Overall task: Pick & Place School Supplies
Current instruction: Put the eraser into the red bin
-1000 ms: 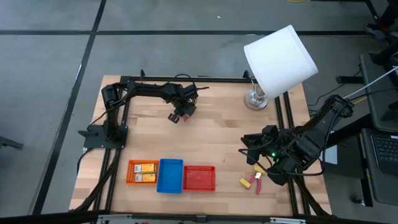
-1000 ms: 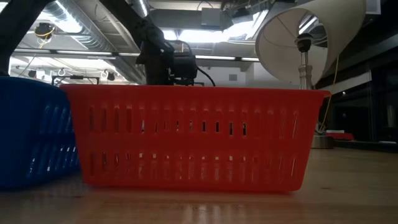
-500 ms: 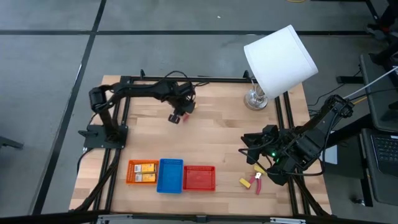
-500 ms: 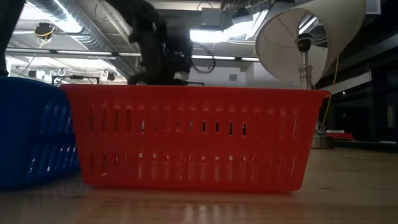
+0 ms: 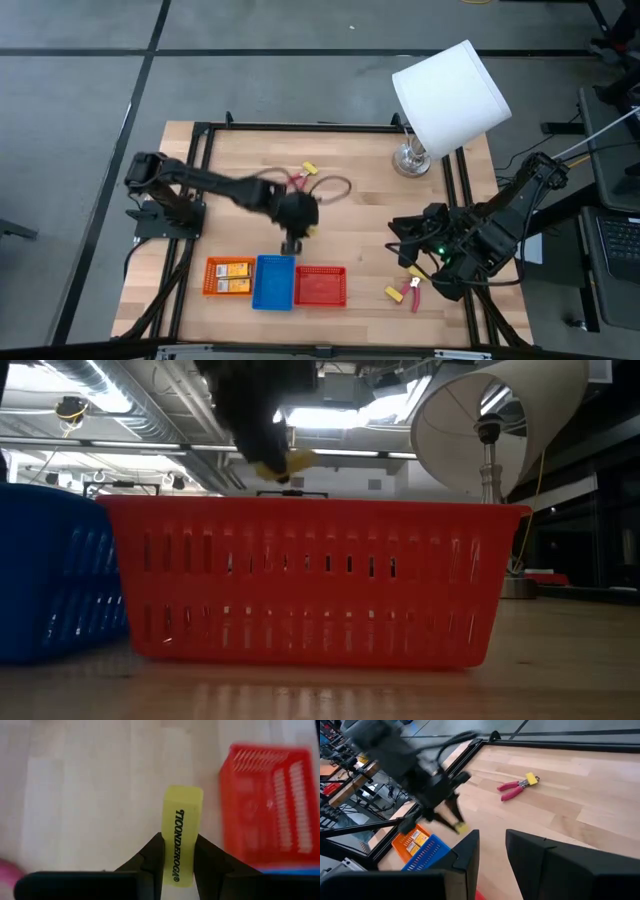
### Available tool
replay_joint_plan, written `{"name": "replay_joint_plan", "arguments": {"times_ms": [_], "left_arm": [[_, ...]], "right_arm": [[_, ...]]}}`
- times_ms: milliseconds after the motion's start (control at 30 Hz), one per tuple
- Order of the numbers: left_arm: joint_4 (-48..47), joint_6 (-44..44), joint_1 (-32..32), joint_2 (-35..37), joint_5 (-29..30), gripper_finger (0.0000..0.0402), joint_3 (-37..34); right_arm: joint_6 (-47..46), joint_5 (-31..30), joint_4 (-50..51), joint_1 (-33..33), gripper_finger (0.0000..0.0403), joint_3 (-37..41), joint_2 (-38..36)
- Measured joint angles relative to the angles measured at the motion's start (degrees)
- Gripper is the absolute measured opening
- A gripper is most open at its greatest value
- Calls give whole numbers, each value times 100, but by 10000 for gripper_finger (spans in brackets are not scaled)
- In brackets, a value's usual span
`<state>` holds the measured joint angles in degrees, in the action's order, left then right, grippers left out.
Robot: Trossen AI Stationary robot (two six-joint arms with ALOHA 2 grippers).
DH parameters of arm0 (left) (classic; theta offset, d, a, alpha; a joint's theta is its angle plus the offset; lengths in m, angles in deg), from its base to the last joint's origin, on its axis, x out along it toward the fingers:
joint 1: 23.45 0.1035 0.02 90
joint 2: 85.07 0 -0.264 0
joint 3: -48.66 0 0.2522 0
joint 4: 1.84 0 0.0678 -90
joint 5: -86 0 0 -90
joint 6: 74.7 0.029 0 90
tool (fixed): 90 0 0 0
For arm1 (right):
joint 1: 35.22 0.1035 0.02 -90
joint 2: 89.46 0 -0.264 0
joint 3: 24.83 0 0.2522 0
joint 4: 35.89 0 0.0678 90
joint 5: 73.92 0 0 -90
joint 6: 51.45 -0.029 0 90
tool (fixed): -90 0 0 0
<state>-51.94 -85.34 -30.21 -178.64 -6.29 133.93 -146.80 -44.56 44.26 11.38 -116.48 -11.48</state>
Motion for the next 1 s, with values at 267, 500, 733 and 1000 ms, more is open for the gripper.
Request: {"name": "replay_joint_plan", "arguments": {"times_ms": [267,500,733,1000], "left_arm": [[450,-1332,-841,-8,433,72,0],[1092,-1540,-1085,-188,378,72,1],[1633,-1734,-1265,-654,37,72,2],[1704,-1718,-1347,-1035,-332,72,2]], "right_arm": [[-7,52,-165,53,98,0,0],[-7,174,-316,73,98,0,47],[-198,131,-488,151,98,0,229],[-451,48,-724,176,98,-2,409]]}}
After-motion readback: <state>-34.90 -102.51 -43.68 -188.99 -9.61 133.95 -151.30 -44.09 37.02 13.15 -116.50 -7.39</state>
